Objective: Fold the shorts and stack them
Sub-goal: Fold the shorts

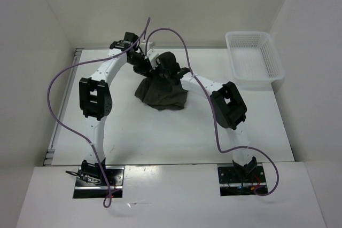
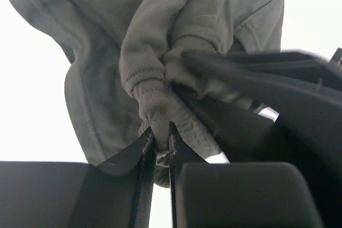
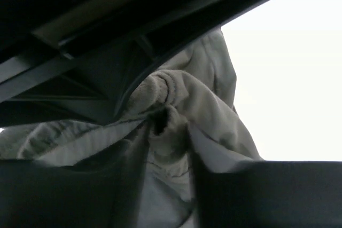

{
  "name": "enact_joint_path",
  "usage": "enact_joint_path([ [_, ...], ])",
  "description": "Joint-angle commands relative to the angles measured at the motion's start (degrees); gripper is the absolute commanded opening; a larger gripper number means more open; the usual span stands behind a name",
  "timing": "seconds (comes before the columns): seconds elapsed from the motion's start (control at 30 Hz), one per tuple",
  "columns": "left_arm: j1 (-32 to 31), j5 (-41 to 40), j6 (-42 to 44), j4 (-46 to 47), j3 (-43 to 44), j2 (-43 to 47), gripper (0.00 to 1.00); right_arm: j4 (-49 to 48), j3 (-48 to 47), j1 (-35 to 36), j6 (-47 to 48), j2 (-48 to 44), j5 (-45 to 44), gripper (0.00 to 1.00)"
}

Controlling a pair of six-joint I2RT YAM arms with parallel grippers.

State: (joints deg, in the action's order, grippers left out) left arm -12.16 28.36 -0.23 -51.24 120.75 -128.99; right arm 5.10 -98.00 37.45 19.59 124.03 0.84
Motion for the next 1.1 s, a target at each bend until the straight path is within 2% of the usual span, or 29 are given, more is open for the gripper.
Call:
enact_joint_path([
  [0.0, -0.05, 2.14, 0.23, -0.44, 3.52, -1.35, 0.19, -3.52, -3.08, -0.36, 0.44, 0.78, 1.61, 0.27],
  [0.07, -0.05, 2.14, 0.23, -0.44, 5.18, -2.06, 0.19, -2.03, -2.56, -0.36, 0.44, 0.78, 2.66, 0.11],
  [0.17, 0.47, 2.14, 0.23, -0.44, 7.74, -3.11, 0.20, -0.63, -2.02, -0.36, 0.44, -0.62, 4.60, 0.01],
  [0.33, 0.47, 2.67, 0.23, -0.44, 18.35, -6.27, 0.20, -0.09, 2.10, -0.36, 1.06, -5.19, 7.16, 0.01],
  [0.5, 0.47, 2.67, 0.23, -0.96, 23.74, -11.18, 0.22, -0.09, 2.73, -0.36, 0.36, -8.36, 8.39, 0.01],
  [0.57, 0.47, 0.65, 0.23, -0.96, 24.35, -12.77, 0.28, -0.09, 2.20, -0.36, -0.17, -8.36, 7.86, 0.01],
  [0.63, 0.47, -0.58, 0.23, -1.49, 24.88, -15.67, 0.34, -0.88, 0.88, -0.36, -1.22, -8.36, 6.55, 0.01],
  [0.83, 0.47, 0.99, 0.23, -2.19, 28.48, -20.24, 0.40, -3.07, -4.92, -0.36, -3.95, -2.05, 0.66, 0.01],
  [0.9, 0.47, 1.00, 0.23, -2.19, 29.80, -20.78, 0.44, -4.13, -6.50, -0.36, -5.35, -0.11, -3.81, 0.01],
  [0.97, 0.47, 0.30, 0.23, -2.19, 30.50, -20.78, 0.51, -4.93, -7.56, -0.36, -5.36, 2.70, -6.54, 0.03],
  [1.0, 0.47, -0.32, 0.23, -2.19, 30.51, -20.25, 0.62, -4.93, -8.69, -0.36, -5.36, 3.41, -8.21, 0.07],
  [1.03, 0.47, -1.19, 0.23, -1.58, 31.12, -20.25, 0.70, -4.93, -8.70, -0.36, -5.36, 3.94, -8.22, 0.11],
  [1.07, 0.47, -2.07, 0.23, -1.58, 31.13, -19.64, 0.77, -4.93, -9.57, -0.36, -5.97, 3.94, -9.09, 0.24],
])
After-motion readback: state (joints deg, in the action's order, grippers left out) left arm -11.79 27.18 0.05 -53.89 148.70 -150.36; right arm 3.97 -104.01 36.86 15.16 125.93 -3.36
